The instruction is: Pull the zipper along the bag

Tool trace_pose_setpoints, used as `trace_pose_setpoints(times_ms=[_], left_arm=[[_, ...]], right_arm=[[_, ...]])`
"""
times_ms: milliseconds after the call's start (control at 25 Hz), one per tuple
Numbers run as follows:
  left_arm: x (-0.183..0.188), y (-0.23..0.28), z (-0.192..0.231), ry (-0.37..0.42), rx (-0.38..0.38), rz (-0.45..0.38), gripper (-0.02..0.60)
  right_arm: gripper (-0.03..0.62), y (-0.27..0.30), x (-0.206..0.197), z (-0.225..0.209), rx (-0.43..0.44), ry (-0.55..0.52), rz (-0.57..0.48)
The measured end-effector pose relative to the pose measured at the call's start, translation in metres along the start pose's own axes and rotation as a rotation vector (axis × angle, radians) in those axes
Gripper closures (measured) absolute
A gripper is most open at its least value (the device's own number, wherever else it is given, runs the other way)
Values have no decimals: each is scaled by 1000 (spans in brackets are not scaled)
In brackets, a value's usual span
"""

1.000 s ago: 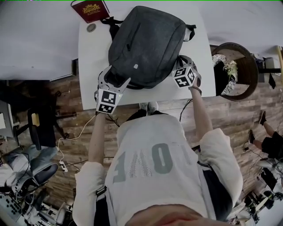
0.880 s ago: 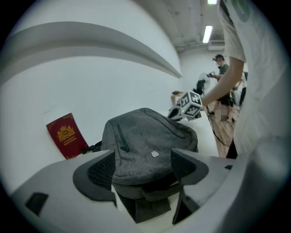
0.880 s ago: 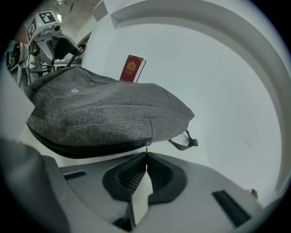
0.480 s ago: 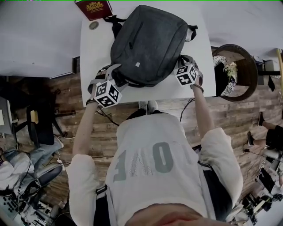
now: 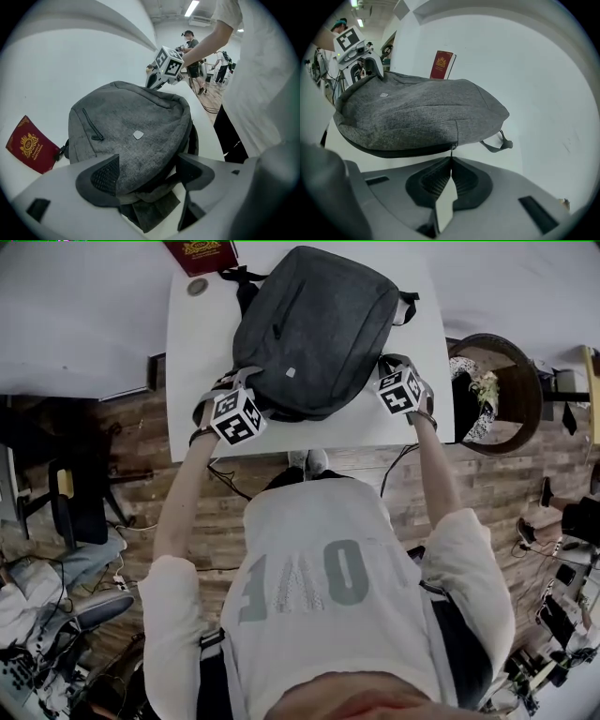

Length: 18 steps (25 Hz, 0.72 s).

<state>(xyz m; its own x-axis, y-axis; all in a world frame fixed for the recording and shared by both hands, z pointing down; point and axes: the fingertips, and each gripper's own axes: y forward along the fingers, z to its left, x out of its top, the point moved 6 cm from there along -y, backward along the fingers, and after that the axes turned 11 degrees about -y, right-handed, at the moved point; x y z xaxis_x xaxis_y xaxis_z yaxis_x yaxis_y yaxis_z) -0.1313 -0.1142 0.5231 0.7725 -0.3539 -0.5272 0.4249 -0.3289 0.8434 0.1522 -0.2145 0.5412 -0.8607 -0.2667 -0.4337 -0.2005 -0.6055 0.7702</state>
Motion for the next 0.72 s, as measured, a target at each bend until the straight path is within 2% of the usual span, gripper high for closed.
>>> trace_pose_setpoints(times_ms=[200,560,720], left_arm=[[-2,6,1,-24,20,-9,225],[-3,11,3,-63,22,-7,225],[-4,14,4,-75,22,-13,225]], right_arm=[[563,2,-1,1,38,-22,12],[563,-3,-1,3,158,-146,41],[562,-7,-1,24,218,-230,46]])
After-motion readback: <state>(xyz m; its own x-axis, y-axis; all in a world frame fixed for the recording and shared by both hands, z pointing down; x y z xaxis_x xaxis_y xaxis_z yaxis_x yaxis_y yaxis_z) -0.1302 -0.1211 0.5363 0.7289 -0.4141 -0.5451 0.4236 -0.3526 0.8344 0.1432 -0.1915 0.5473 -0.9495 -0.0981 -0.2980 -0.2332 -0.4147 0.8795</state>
